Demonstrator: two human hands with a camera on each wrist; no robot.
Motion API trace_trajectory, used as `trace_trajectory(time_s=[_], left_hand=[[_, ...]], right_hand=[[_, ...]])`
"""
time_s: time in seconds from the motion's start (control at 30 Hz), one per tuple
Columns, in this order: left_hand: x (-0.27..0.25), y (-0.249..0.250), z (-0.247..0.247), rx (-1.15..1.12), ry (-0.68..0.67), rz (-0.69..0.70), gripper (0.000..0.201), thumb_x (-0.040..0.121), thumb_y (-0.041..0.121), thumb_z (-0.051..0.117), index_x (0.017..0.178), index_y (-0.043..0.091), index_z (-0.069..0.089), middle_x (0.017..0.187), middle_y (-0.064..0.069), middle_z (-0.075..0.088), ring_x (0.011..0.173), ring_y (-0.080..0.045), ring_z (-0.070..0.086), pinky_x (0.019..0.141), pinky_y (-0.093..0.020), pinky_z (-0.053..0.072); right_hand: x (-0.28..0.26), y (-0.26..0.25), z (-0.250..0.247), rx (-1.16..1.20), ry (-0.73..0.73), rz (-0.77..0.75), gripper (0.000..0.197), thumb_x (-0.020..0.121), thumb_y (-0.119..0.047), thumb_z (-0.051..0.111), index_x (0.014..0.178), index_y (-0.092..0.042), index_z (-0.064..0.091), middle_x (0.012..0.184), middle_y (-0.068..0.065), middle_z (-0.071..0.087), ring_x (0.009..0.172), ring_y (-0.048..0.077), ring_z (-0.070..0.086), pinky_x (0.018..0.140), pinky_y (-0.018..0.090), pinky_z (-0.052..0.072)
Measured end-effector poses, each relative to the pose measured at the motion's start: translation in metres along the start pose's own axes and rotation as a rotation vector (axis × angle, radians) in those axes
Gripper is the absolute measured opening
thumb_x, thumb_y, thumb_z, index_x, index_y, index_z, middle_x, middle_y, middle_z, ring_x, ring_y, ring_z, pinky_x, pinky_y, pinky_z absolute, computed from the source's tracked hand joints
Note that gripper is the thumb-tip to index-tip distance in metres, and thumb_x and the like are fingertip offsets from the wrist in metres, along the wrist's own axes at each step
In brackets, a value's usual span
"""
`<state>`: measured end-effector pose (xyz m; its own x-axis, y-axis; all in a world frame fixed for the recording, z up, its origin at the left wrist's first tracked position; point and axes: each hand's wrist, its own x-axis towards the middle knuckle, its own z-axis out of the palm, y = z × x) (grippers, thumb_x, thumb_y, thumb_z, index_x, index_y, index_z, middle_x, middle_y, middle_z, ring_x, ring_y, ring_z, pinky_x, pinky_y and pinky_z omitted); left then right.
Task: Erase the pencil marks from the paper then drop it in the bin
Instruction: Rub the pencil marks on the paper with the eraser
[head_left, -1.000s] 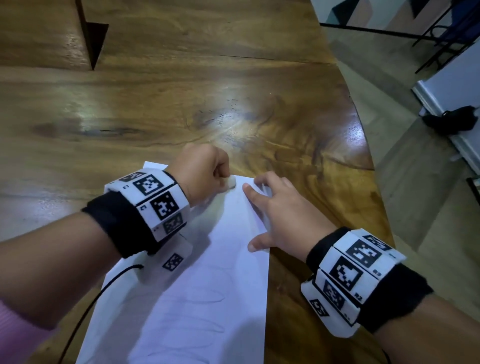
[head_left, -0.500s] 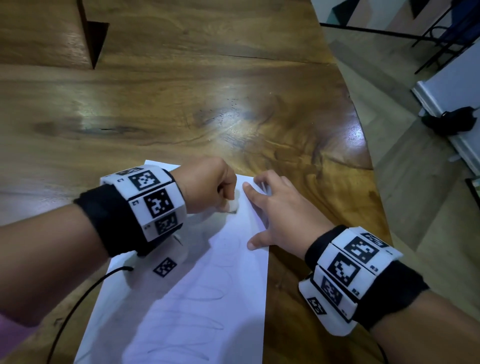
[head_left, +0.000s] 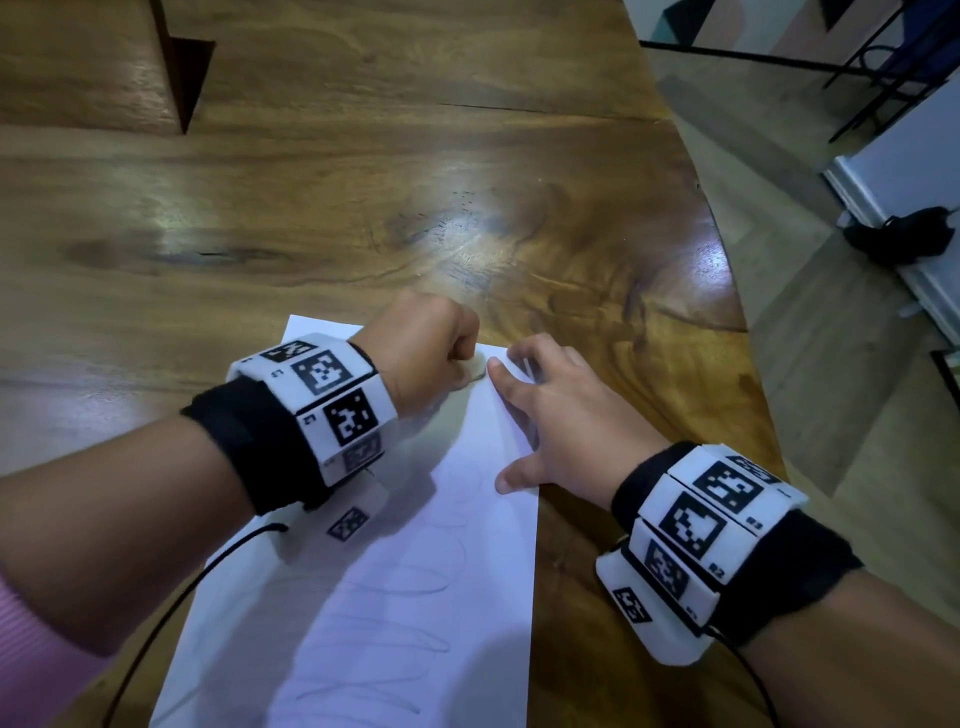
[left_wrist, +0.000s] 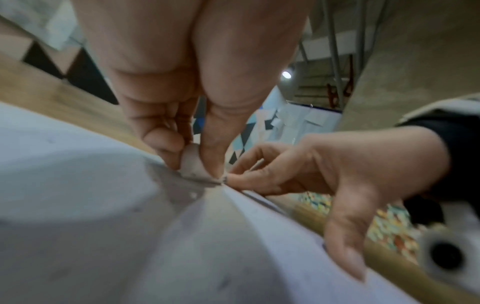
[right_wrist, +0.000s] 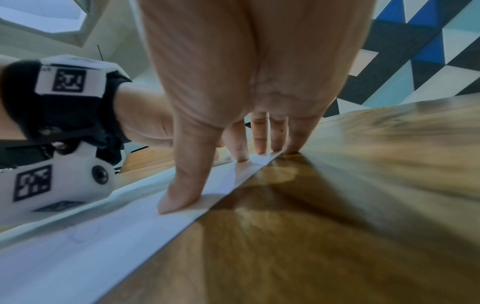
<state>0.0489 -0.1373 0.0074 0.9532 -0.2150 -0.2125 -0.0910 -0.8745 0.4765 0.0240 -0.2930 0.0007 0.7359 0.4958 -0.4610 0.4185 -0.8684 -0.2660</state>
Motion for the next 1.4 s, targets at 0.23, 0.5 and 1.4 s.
trace_trajectory(time_s=[0.23,0.5,1.4], left_hand=[[0.001,0.002,0.000,0.057,-0.005,0.018,0.013,0.076,0.013,0.065,0.072,0.017,0.054,0.078,0.000,0.051,0.075,-0.019,0.044,0.059,-0.025,0.030],[-0.021,0.000,0.012,0.010,-0.148,0.113,0.020,0.074,0.020,0.068,0.060,0.021,0.053,0.056,0.011,0.044,0.060,-0.013,0.042,0.049,-0.011,0.027],[0.002,-0.001,0.001,-0.011,0.003,0.065,0.009,0.075,0.018,0.067,0.077,0.010,0.063,0.062,0.007,0.049,0.070,-0.017,0.046,0.058,-0.024,0.029]], right_hand=[[-0.008,0.001,0.004,0.067,0.012,0.019,0.108,0.070,-0.045,0.076,0.150,-0.012,0.010,0.158,-0.011,0.000,0.144,0.007,-0.002,0.112,0.018,0.007],[-0.007,-0.002,0.004,0.026,0.025,0.023,0.107,0.069,-0.047,0.075,0.149,-0.011,0.013,0.157,-0.010,0.003,0.143,0.010,0.002,0.113,0.021,0.011],[-0.008,-0.002,0.004,0.042,0.031,0.045,0.107,0.069,-0.048,0.075,0.149,-0.011,0.015,0.154,-0.012,0.005,0.140,0.009,0.007,0.114,0.027,0.024]])
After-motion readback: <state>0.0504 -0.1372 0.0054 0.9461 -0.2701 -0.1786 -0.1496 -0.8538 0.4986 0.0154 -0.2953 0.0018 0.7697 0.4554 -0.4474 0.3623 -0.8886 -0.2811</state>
